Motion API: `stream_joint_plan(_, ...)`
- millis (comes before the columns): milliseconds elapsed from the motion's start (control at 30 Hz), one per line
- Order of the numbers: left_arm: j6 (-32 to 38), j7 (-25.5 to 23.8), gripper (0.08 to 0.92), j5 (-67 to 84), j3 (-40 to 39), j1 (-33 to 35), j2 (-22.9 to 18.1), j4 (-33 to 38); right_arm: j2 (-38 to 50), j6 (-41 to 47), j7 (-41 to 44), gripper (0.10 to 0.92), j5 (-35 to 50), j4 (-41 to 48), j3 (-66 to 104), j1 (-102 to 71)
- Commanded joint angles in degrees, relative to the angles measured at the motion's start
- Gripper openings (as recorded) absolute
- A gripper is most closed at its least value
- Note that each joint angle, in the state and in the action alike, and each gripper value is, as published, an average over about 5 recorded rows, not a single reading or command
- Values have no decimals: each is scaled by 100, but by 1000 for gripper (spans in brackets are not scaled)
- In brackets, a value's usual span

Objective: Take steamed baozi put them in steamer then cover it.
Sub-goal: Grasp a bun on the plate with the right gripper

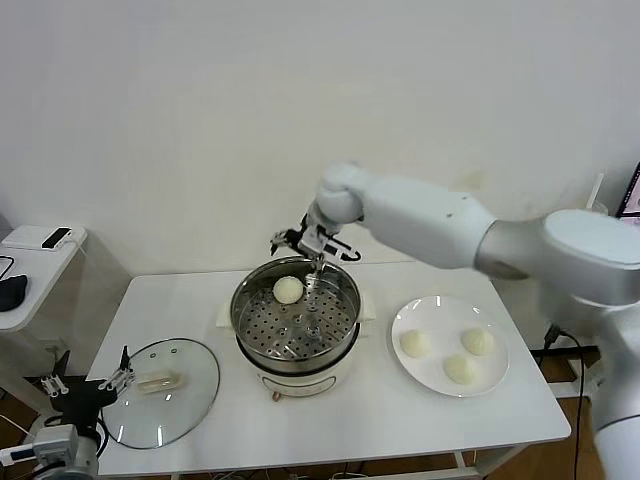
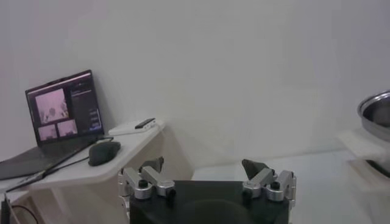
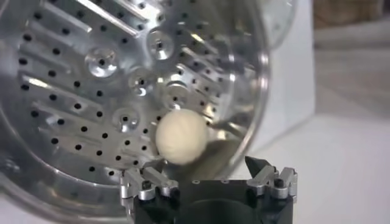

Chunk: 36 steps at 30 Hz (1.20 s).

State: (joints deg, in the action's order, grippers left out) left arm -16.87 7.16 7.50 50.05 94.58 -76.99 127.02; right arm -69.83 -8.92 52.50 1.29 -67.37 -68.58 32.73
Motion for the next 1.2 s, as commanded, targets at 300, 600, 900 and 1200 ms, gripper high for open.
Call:
stream_joint_plan(300, -113, -27, 823, 211, -104, -121, 352, 9, 3755, 3295, 409, 823, 1183, -2719, 357, -334)
stream_joint_plan(600, -104, -30, 823, 247, -82, -140, 449, -112, 4380, 3294, 350, 823, 397, -2823, 1370, -2213)
stream_joint_plan(900, -104, -25, 823, 232, -73, -149, 463, -171, 3933, 2986, 454, 823, -520, -2167, 1961, -3408)
stream_joint_plan(1200, -91, -24, 823, 216, -55, -162, 439, -249, 3094, 2858, 300, 823, -901, -1365, 2008, -3546)
